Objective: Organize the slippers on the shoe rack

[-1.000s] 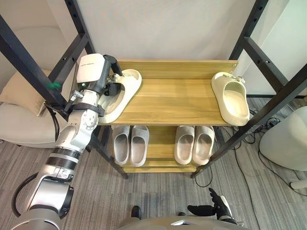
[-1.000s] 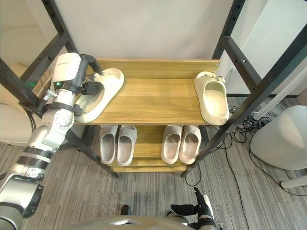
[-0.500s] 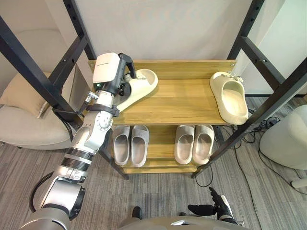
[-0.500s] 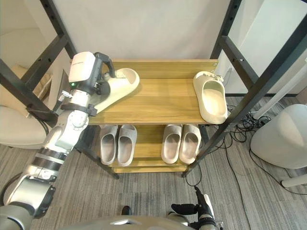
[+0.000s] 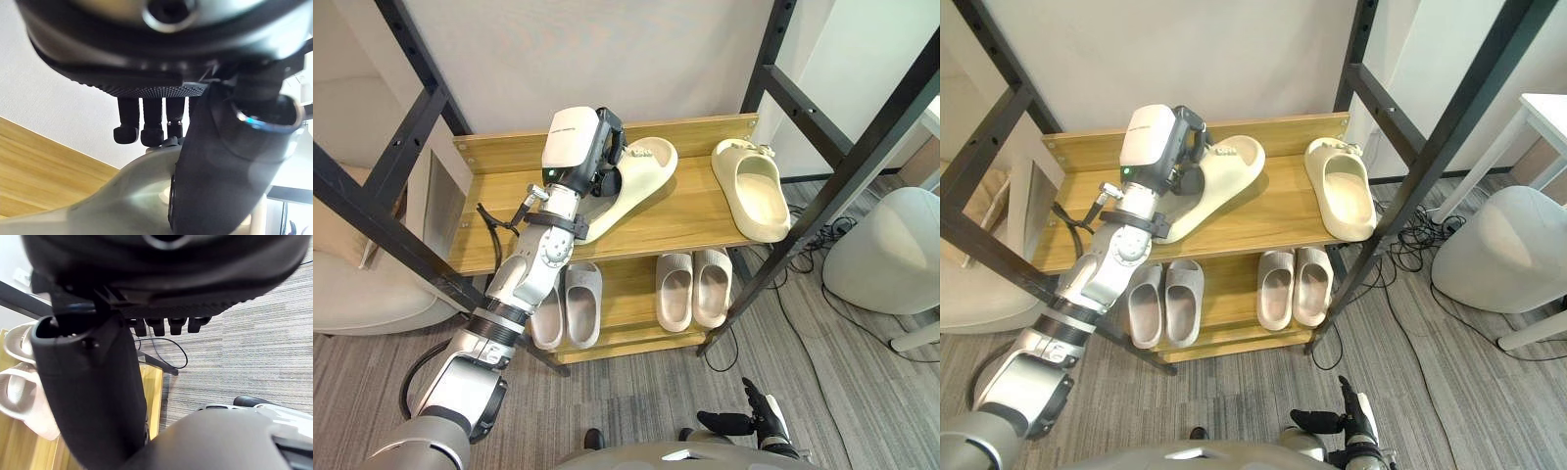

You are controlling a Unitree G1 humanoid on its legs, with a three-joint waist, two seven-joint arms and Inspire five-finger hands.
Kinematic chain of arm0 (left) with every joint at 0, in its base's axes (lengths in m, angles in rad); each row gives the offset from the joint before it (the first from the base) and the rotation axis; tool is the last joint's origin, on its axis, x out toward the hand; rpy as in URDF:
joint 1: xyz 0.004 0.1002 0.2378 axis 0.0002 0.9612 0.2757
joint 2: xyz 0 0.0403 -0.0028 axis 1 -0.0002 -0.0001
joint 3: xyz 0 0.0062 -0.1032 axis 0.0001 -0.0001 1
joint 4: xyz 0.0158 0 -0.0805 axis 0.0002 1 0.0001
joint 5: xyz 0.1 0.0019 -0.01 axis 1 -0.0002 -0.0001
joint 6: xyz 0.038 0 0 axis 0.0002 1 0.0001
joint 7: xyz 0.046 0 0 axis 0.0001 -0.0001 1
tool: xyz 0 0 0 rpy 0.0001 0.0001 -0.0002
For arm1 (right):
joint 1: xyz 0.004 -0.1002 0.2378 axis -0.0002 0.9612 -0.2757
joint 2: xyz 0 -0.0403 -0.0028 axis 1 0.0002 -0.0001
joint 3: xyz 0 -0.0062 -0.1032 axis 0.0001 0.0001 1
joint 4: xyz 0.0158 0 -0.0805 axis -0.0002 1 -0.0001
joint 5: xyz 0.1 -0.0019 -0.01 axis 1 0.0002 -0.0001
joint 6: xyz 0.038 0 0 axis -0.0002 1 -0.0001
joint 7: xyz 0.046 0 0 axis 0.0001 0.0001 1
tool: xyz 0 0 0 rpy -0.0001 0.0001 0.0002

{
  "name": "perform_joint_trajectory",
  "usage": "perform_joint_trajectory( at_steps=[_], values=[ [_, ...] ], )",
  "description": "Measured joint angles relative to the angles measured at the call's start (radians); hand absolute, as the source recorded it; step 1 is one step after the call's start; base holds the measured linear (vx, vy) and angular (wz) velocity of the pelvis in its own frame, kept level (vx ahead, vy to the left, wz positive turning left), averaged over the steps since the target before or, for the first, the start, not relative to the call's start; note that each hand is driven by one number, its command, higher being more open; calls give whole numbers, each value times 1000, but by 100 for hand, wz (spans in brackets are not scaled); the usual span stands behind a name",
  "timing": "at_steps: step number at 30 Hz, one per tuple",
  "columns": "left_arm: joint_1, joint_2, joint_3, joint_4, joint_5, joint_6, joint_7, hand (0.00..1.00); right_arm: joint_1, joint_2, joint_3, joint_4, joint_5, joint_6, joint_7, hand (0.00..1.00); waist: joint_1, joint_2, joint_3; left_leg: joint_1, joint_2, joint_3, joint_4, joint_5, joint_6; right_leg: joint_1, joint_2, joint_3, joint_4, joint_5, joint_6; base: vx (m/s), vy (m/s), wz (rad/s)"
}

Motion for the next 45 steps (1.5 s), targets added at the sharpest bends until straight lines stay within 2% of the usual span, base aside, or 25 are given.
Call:
perform_joint_trajectory(
  at_steps=[6,13,24,25,36,45],
  values=[
    [-18,0,-1,56,0,3,0,0,1,0,-1,0,2,-5,-5,100,-12,8,3,0,1,5,0,-1,-1,-1,1,3,-5,1,0,0,0,0],
    [-56,0,-1,100,1,39,10,0,4,-11,-2,-11,17,-13,-12,100,-21,30,16,-5,1,12,0,-1,-2,1,2,7,-27,18,3,-2,4,-2],
    [-116,-15,-1,175,1,55,17,0,9,-11,-10,-18,21,-21,-19,100,-33,40,23,-10,1,20,0,-1,-2,3,3,12,-50,34,4,0,0,0],
    [-122,-17,-2,180,1,55,17,100,9,-11,-13,-19,21,-22,-19,100,-34,42,25,-11,1,20,0,-1,-2,3,3,13,-52,36,5,0,0,0],
    [-197,-78,-25,253,-24,63,40,100,11,-10,-23,-21,52,-23,-19,100,-36,51,34,-12,-1,35,-1,-2,-2,0,1,28,-65,50,8,-3,8,-3],
    [-242,-214,-44,251,-73,64,55,100,20,-8,-29,-57,58,-21,-21,100,-40,52,54,-5,-8,31,-2,-5,2,-4,-7,28,-29,25,10,1,1,0]
  ],
)
